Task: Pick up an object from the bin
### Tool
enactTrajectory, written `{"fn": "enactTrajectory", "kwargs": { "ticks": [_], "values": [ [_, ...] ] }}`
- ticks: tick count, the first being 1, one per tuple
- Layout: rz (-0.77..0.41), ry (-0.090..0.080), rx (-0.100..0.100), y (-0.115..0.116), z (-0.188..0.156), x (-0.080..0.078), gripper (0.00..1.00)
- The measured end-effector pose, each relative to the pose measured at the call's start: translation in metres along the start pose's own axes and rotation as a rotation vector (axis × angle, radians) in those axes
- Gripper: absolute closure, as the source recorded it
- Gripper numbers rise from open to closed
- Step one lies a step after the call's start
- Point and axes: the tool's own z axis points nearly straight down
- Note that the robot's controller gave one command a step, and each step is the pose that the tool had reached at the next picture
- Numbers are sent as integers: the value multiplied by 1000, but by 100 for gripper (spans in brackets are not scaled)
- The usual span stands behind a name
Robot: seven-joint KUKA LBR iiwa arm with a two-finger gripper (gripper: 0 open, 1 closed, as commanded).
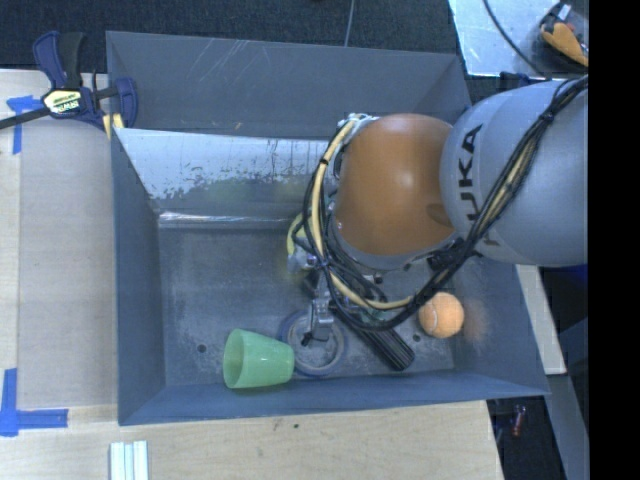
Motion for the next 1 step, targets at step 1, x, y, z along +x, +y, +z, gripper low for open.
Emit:
{"fn": "enactTrajectory", "kwargs": {
  "ticks": [1],
  "values": [
    [3,-9,-2,0,-5,-2,0]
  ]
}}
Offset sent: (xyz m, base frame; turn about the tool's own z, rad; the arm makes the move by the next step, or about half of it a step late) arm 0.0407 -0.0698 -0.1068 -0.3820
